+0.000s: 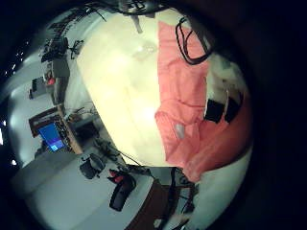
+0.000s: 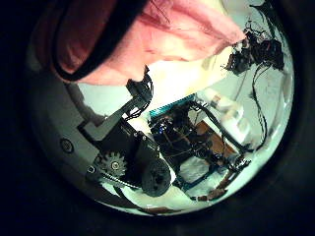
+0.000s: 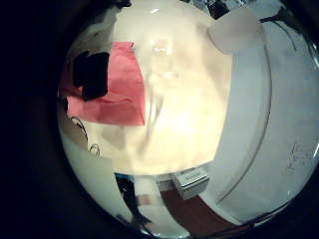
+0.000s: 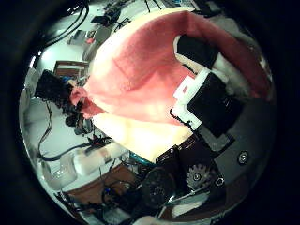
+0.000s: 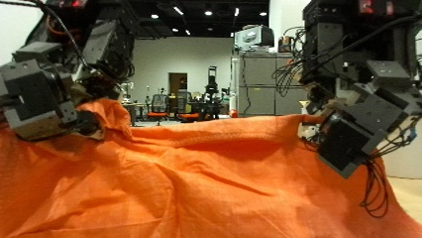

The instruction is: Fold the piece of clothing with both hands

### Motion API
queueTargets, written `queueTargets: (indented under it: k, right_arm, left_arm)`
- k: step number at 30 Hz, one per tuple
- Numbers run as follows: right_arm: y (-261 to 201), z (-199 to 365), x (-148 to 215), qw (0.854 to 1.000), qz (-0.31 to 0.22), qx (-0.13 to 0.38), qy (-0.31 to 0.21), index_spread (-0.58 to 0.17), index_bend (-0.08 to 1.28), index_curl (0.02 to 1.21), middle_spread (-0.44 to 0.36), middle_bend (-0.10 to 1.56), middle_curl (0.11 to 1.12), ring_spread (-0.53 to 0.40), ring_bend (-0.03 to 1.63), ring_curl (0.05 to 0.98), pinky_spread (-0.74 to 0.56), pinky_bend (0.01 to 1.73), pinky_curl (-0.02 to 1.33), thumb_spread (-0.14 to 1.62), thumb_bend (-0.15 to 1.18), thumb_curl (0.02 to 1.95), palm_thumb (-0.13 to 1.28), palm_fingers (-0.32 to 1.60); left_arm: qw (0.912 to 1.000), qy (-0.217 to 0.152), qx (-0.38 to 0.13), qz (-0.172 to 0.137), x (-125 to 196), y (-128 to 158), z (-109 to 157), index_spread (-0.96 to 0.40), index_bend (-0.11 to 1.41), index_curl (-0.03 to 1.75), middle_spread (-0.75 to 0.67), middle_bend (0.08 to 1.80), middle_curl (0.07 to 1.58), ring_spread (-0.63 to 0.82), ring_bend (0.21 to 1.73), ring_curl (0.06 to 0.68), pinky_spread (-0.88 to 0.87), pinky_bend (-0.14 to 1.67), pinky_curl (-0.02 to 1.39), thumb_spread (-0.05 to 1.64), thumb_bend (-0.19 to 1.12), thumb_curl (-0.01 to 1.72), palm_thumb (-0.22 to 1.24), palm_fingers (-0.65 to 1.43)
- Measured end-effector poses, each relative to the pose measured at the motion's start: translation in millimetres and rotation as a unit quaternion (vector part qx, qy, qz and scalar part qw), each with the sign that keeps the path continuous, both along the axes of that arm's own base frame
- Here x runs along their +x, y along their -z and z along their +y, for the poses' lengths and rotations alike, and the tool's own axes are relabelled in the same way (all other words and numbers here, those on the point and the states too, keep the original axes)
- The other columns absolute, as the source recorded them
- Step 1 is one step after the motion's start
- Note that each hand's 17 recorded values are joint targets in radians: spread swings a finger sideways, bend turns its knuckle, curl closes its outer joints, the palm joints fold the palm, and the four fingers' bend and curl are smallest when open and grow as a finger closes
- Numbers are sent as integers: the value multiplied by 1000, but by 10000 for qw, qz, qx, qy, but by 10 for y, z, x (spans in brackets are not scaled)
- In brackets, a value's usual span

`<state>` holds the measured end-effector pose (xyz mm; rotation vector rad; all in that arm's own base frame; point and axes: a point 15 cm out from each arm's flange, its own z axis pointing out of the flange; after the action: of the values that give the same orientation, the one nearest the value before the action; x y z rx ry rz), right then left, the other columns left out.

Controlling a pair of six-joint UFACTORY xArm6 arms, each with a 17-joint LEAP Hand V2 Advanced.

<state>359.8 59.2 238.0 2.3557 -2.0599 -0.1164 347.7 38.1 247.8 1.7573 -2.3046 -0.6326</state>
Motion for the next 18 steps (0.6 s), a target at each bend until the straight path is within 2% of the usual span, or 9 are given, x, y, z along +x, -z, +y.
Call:
queueTargets:
  k: [3,10,15,18]
  right_arm:
    - [140,33,162,9999,142,-22,-9,-270,1100,909,-210,1204,962,-250,1322,832,-240,1200,982,1153,-13,520,1097,1036]
    - [331,102,510,9994,338,-57,-3,-272,1102,918,-215,1202,978,-254,1326,843,-246,1184,1021,1185,-18,519,1045,1017]
    - [431,128,813,9999,117,-42,14,-275,1084,914,-218,1186,980,-260,1313,847,-255,1164,1034,1204,-26,492,958,969]
    - [513,117,830,9998,168,-54,27,-276,1052,895,-214,1168,963,-259,1294,834,-275,1129,1023,1207,-20,475,931,968]
  left_arm:
    - [9999,91,-36,26,164,141,-21,-727,295,1358,-481,1057,863,-451,1291,526,-611,1218,555,1077,-18,505,676,1131]
    - [9997,190,-28,-179,520,377,-58,-728,285,1362,-482,1060,864,-452,1290,526,-608,1221,559,1076,-21,507,673,1126]
    - [9994,246,146,-199,728,478,28,-726,273,1355,-481,1052,859,-452,1289,526,-610,1201,556,1058,-48,476,532,1112]
    - [9992,293,215,-184,806,499,43,-722,270,1335,-487,1046,847,-462,1254,515,-622,1150,545,1056,-42,440,476,1075]
